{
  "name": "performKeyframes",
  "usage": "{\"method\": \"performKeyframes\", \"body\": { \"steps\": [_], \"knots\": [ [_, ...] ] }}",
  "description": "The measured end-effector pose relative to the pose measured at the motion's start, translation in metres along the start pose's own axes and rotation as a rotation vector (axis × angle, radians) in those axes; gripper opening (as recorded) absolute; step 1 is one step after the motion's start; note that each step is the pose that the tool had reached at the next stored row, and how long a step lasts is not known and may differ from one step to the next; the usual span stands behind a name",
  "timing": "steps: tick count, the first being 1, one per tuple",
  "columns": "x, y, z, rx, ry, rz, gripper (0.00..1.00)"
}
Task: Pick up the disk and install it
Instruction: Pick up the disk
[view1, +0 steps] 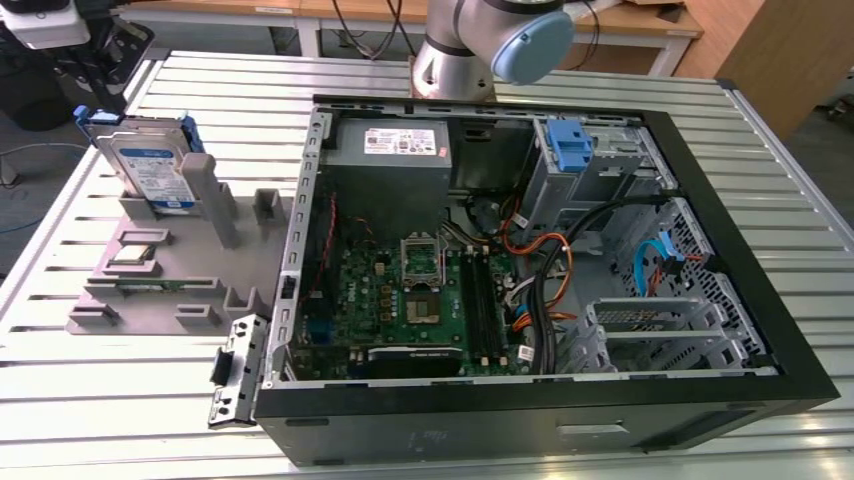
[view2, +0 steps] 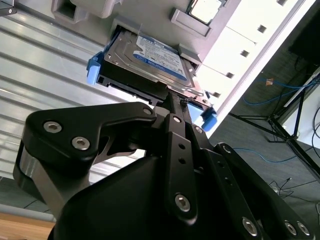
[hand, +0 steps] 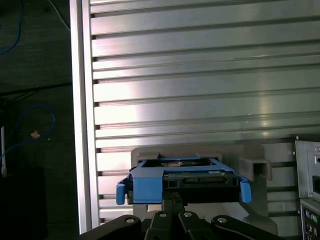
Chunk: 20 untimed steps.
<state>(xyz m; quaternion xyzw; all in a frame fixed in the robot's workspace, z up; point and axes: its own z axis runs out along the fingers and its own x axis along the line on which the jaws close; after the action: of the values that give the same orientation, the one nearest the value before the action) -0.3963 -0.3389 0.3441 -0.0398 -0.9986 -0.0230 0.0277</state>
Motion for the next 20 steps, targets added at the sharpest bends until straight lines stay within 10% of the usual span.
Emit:
{"method": "performKeyframes", "body": {
  "steps": [20],
  "knots": [
    [-0.0075,0.0006,-0.0004,0.0003,0.0003,-0.007,0.1]
  ]
}}
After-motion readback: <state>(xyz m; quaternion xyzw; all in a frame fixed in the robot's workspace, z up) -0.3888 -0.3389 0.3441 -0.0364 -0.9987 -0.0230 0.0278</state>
